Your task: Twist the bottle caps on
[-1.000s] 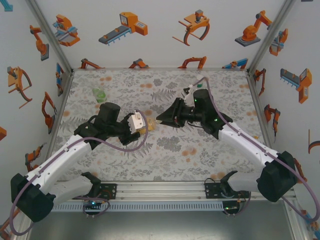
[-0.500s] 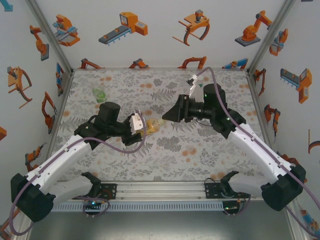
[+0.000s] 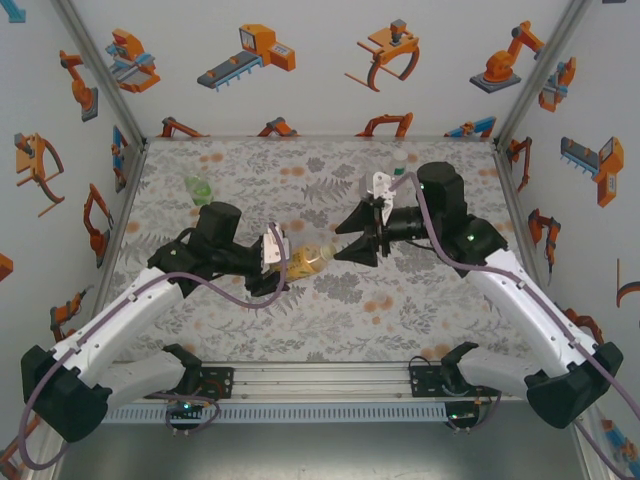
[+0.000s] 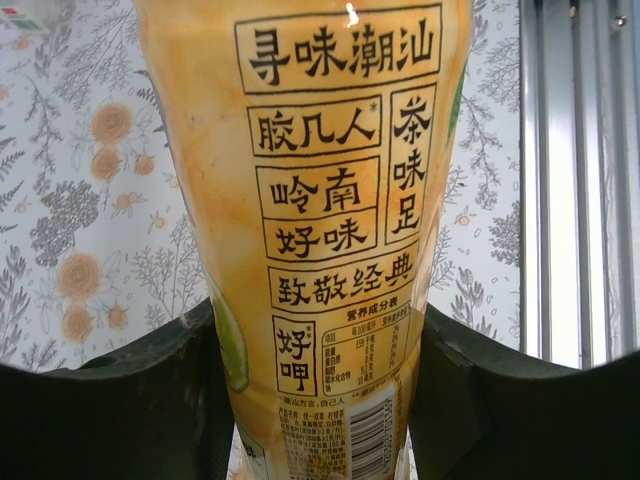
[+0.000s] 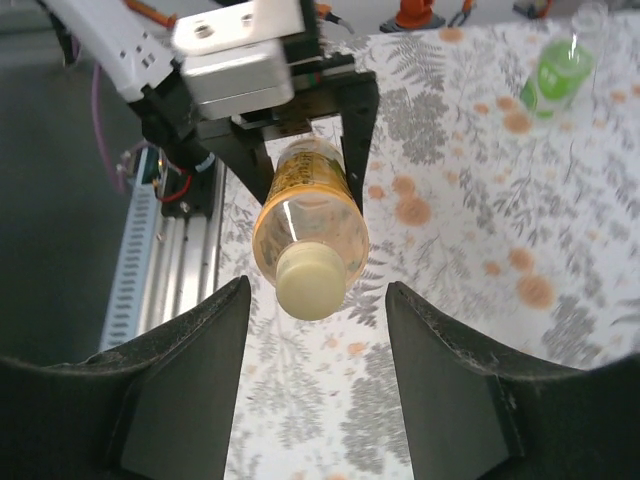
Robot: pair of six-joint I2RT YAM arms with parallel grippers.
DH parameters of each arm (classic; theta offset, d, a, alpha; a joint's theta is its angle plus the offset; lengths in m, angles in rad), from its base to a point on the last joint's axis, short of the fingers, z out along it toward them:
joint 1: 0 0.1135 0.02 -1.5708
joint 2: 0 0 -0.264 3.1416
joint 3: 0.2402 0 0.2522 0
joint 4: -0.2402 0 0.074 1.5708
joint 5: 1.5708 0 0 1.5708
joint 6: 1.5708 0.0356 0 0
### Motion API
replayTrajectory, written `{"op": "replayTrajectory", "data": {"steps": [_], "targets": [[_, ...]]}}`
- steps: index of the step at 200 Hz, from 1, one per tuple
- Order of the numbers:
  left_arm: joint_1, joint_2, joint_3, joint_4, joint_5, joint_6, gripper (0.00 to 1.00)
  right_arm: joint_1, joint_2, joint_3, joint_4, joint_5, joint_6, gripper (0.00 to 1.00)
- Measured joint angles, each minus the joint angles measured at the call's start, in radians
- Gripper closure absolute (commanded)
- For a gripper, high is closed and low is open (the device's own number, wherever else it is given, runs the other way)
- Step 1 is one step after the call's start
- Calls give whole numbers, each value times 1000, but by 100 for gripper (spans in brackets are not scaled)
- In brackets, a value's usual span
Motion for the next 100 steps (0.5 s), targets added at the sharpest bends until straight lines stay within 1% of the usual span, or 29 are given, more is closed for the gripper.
{"op": "replayTrajectory", "data": {"steps": [27, 45, 68, 100], "targets": [[0, 9, 3, -16, 26, 4, 98, 0, 12, 0, -33, -60, -155, 46], [0, 13, 7, -24, 39, 5, 98, 2, 23, 0, -44, -90, -223, 46], [0, 17, 11, -33, 49, 8, 98, 3, 33, 0, -44, -108, -270, 48], [0, 22, 12, -39, 56, 11, 98, 6, 36, -7, -42, -118, -297, 50]]}}
